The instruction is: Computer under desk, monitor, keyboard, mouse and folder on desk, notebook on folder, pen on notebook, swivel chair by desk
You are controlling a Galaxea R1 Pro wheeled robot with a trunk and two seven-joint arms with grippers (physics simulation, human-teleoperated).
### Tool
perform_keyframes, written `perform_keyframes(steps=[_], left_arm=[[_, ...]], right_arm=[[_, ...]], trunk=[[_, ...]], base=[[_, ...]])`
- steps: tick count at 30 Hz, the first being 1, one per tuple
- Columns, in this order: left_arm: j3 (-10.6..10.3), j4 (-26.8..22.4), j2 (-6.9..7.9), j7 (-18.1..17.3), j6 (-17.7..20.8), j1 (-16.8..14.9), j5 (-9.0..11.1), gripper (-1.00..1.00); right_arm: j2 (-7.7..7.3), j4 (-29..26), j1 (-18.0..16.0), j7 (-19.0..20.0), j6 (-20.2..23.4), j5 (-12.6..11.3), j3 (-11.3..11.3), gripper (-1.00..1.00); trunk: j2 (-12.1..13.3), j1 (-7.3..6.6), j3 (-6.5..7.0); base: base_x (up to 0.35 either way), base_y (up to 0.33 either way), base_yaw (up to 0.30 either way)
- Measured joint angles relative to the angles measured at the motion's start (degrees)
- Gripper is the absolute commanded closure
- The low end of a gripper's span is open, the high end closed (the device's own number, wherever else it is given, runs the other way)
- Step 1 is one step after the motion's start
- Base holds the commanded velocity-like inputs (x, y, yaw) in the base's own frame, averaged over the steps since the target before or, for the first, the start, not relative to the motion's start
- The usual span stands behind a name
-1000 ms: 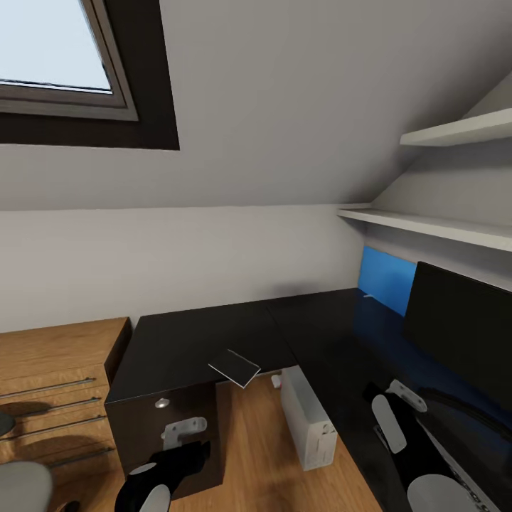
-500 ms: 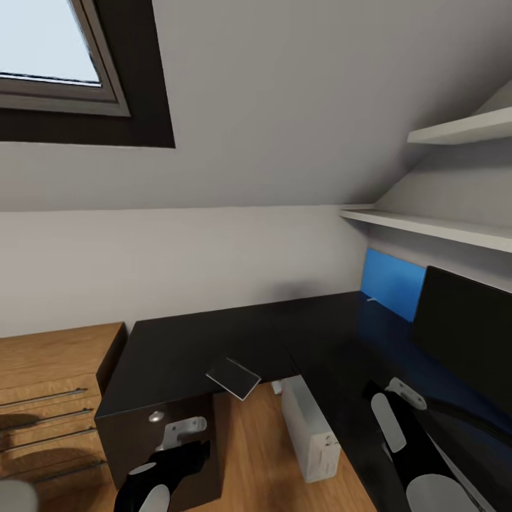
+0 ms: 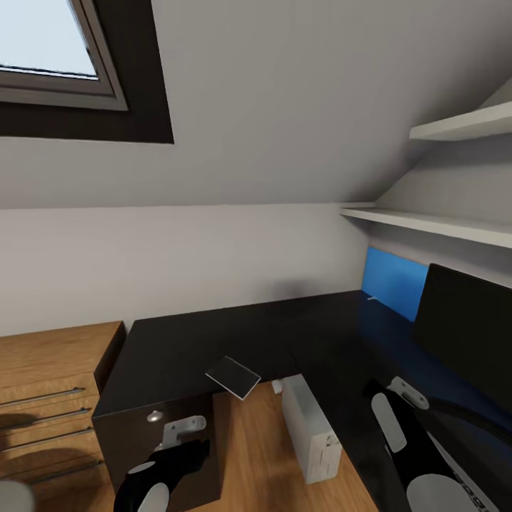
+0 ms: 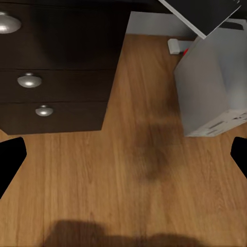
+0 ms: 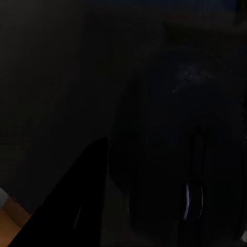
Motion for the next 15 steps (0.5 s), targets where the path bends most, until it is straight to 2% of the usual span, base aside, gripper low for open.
perform_keyframes(steps=[15], left_arm=[[0.00, 0.03, 0.01, 0.00, 0.00, 0.00, 0.04, -1.00]], right_arm=[[-0.08, 1.76, 0.00, 0.06, -0.88, 0.12, 0.13, 1.00]], trunk=[[-6.02, 3.30, -2.70]], base=[[0.000, 0.000, 0.000]])
